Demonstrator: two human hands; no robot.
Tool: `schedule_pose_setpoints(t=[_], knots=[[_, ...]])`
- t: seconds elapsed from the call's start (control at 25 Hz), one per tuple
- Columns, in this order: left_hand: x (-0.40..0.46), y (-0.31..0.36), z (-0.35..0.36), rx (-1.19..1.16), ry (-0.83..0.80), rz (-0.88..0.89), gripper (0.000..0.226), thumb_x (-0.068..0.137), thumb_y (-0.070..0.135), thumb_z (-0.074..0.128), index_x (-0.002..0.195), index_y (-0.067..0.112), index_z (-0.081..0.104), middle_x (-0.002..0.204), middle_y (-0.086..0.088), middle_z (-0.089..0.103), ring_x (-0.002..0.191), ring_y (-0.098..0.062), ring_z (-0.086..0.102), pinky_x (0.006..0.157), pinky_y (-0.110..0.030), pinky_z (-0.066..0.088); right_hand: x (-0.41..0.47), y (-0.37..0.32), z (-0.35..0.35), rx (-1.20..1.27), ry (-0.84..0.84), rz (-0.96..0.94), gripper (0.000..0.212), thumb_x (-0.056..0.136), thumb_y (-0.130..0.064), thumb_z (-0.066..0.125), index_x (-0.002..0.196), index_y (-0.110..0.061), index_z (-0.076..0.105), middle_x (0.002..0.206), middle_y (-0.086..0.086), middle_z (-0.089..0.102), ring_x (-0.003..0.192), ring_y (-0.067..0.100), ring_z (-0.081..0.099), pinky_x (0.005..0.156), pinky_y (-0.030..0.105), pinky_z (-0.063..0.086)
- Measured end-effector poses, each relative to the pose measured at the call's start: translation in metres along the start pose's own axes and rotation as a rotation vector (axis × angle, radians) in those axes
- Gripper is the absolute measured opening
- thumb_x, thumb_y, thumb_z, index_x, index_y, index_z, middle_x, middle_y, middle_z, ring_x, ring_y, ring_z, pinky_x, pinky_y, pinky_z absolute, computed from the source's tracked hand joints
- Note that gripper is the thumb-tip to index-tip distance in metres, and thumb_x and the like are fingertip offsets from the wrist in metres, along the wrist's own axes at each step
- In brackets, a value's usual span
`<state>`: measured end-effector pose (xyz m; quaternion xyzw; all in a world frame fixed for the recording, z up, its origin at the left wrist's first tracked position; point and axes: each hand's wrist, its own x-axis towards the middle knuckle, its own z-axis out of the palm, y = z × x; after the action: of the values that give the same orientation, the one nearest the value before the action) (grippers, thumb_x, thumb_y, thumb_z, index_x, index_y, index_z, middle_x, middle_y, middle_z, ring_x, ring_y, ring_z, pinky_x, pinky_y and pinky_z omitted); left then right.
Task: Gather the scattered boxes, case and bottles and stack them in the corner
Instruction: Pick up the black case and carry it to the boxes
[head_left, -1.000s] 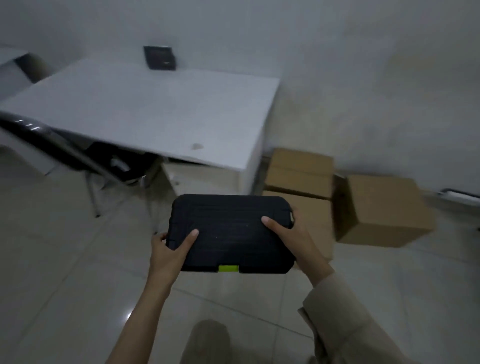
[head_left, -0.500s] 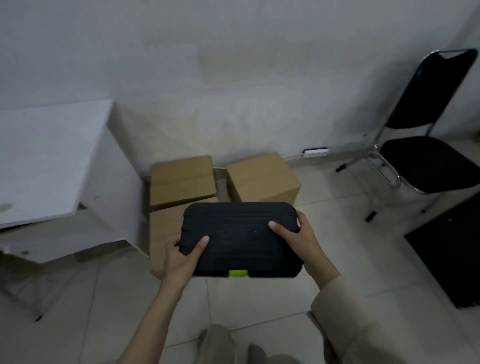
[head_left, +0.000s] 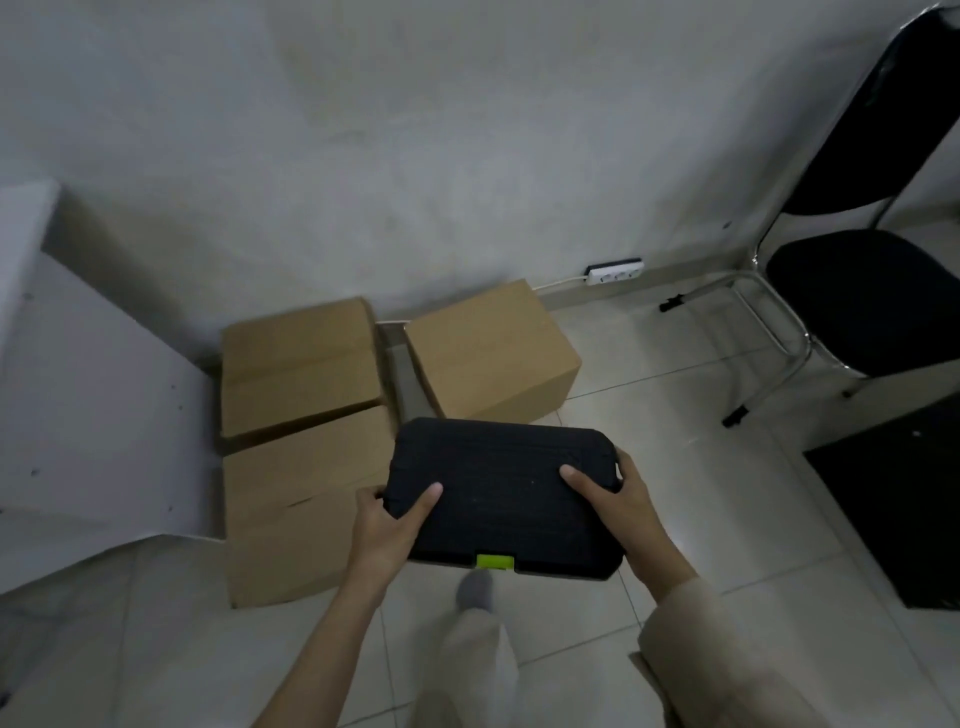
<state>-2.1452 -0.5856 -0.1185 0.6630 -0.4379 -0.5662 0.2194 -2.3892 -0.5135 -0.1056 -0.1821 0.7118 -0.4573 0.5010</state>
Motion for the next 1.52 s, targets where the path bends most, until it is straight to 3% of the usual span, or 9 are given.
schedule_pose_setpoints(t=[0.12,0.4,0.6,0.8,1.08,1.2,1.28,1.36,1.52], knots=[[0.056,-0.006,0.03,0.033,-0.056,-0.069,0.073,0.066,0.051,0.074,0.118,0.005,0.053,0.111,-0.011,0.065,0.099,-0.023,0.064,0.086,-0.042,0.055,0.059,0.021,-0.003,-0.008,0.023,0.077,0.066,0.068,-0.038,0.078,0.122,-0.036,0.041,0.107,-0.008,0.058,0.09,0.01,0.061,0.059,0.019,0.05],[0.206,-0.1,0.121,0.055,-0.073,-0.204,0.045,0.076,0.032,0.073,0.113,0.01,0.059,0.097,0.003,0.065,0.089,-0.015,0.063,0.069,-0.022,0.05,0.222,0.144,-0.006,-0.041,0.045,0.246,0.07,0.069,-0.037,0.078,0.128,-0.032,0.04,0.114,0.0,0.057,0.092,0.011,0.061,0.063,0.021,0.052],[0.318,-0.202,0.182,0.097,-0.031,-0.302,0.049,0.079,0.028,0.071,0.118,0.0,0.057,0.116,-0.017,0.064,0.103,-0.031,0.062,0.084,-0.039,0.053,0.337,0.252,-0.001,-0.052,0.049,0.328,0.076,0.072,-0.035,0.076,0.135,-0.025,0.035,0.117,0.003,0.055,0.091,0.015,0.06,0.064,0.022,0.052],[0.412,-0.288,0.21,0.193,-0.005,-0.345,0.065,0.075,0.045,0.07,0.122,0.005,0.05,0.118,-0.013,0.06,0.102,-0.028,0.059,0.082,-0.037,0.052,0.434,0.331,0.017,-0.067,-0.012,0.338,0.071,0.074,-0.035,0.075,0.132,-0.027,0.035,0.1,-0.01,0.053,0.085,0.003,0.056,0.054,0.012,0.048],[0.459,-0.351,0.223,0.253,0.084,-0.319,0.069,0.077,0.045,0.067,0.125,0.003,0.042,0.116,-0.009,0.056,0.099,-0.024,0.055,0.08,-0.032,0.046,0.499,0.379,0.044,-0.108,-0.129,0.262,0.059,0.08,-0.027,0.07,0.13,-0.025,0.038,0.124,0.004,0.052,0.101,0.017,0.054,0.073,0.022,0.05],[0.46,-0.355,0.222,0.279,-0.006,-0.325,0.072,0.077,0.044,0.067,0.131,0.004,0.041,0.127,-0.01,0.055,0.113,-0.027,0.054,0.095,-0.037,0.047,0.5,0.383,0.049,-0.177,-0.096,0.271,0.067,0.086,-0.02,0.063,0.142,-0.024,0.026,0.138,0.008,0.045,0.119,0.027,0.049,0.098,0.041,0.046],[0.452,-0.343,0.219,0.263,-0.114,-0.355,0.079,0.073,0.047,0.068,0.134,0.006,0.04,0.133,-0.013,0.053,0.119,-0.028,0.052,0.103,-0.042,0.044,0.493,0.372,0.045,-0.226,-0.087,0.305,0.067,0.09,-0.014,0.057,0.146,-0.024,0.022,0.146,0.008,0.037,0.13,0.029,0.04,0.108,0.043,0.037],[0.442,-0.322,0.217,0.274,-0.188,-0.405,0.08,0.076,0.047,0.067,0.139,0.009,0.035,0.14,-0.009,0.047,0.125,-0.026,0.047,0.105,-0.035,0.039,0.481,0.352,0.038,-0.229,-0.12,0.322,0.056,0.091,-0.008,0.052,0.143,-0.018,0.031,0.145,0.009,0.039,0.13,0.027,0.04,0.102,0.032,0.041],[0.408,-0.248,0.225,0.321,-0.236,-0.315,0.057,0.087,0.034,0.059,0.137,0.013,0.039,0.139,-0.01,0.046,0.123,-0.023,0.047,0.09,-0.026,0.04,0.431,0.293,0.038,-0.186,-0.239,0.346,0.04,0.095,-0.003,0.045,0.134,-0.006,0.043,0.138,0.012,0.049,0.126,0.024,0.047,0.068,0.011,0.041]])
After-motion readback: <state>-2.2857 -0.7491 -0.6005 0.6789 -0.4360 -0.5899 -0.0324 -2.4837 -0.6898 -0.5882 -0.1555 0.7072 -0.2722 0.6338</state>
